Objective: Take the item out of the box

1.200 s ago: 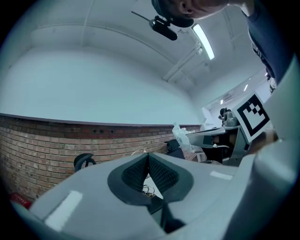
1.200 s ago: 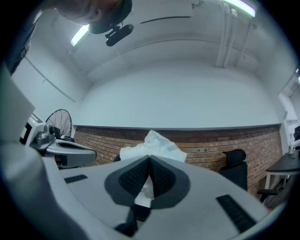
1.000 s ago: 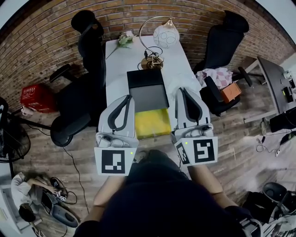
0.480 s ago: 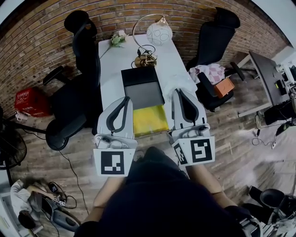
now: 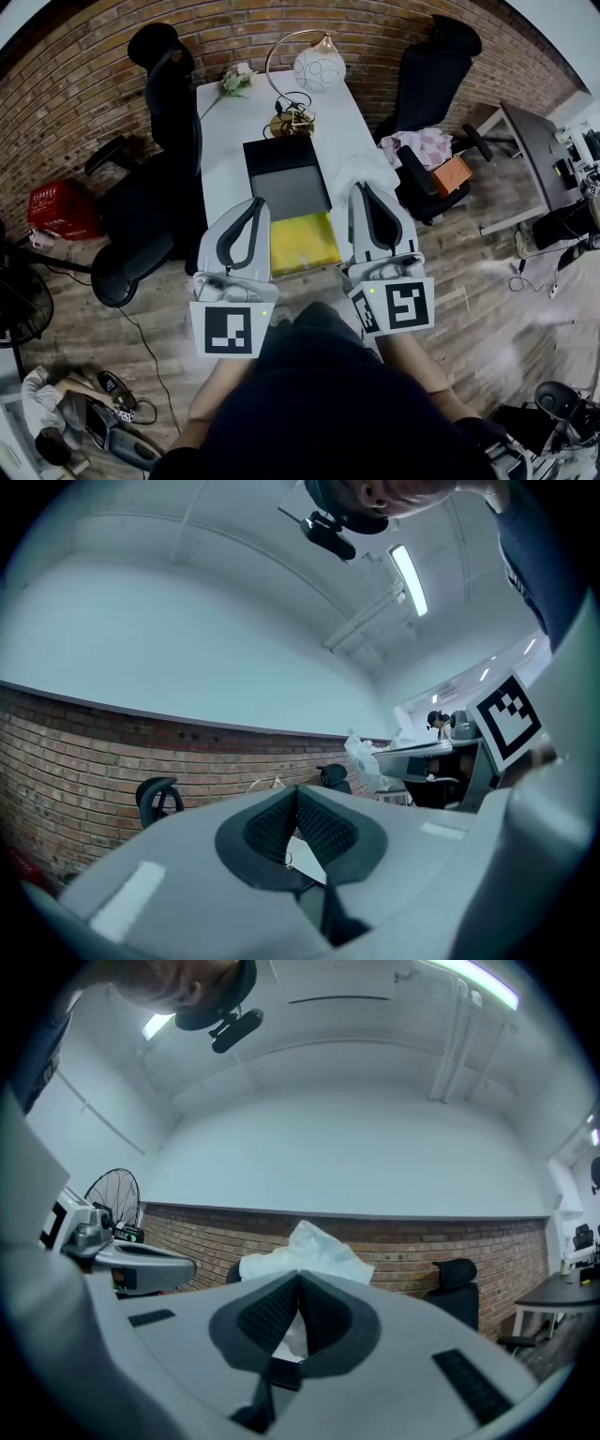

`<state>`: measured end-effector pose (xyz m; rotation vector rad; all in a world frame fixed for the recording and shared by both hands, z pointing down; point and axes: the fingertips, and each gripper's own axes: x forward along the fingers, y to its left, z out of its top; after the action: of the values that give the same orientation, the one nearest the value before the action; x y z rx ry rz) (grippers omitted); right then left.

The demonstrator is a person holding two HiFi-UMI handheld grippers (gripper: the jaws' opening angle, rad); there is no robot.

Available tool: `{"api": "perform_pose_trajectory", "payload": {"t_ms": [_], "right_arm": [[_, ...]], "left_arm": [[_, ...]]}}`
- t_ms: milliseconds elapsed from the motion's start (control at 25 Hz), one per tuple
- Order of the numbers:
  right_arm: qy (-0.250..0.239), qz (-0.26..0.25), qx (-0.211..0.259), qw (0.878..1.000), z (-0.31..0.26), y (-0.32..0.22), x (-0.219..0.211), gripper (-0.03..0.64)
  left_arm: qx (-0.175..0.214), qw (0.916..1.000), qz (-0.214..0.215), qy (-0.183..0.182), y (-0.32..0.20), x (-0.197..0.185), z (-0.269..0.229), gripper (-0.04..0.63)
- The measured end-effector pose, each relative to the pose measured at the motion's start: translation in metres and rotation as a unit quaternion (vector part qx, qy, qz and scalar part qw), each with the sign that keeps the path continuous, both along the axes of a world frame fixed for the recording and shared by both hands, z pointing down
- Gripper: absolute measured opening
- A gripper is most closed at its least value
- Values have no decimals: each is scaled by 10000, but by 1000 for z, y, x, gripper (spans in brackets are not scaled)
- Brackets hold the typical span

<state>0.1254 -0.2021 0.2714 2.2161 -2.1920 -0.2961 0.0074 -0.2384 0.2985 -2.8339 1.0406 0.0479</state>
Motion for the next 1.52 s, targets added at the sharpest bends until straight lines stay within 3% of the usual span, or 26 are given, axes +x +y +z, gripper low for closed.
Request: {"api": "perform_pose_trajectory", "payload": {"t_ms": [920, 1520], "right_arm": [[-155, 134, -73, 9998, 10, -1, 18, 12], [-100, -25, -150, 9998, 18, -10, 9, 12]], "left_arm": [[-92, 9996, 226, -116, 1, 21, 10, 11], [-193, 9997, 94, -114, -6, 13, 17, 11]]}}
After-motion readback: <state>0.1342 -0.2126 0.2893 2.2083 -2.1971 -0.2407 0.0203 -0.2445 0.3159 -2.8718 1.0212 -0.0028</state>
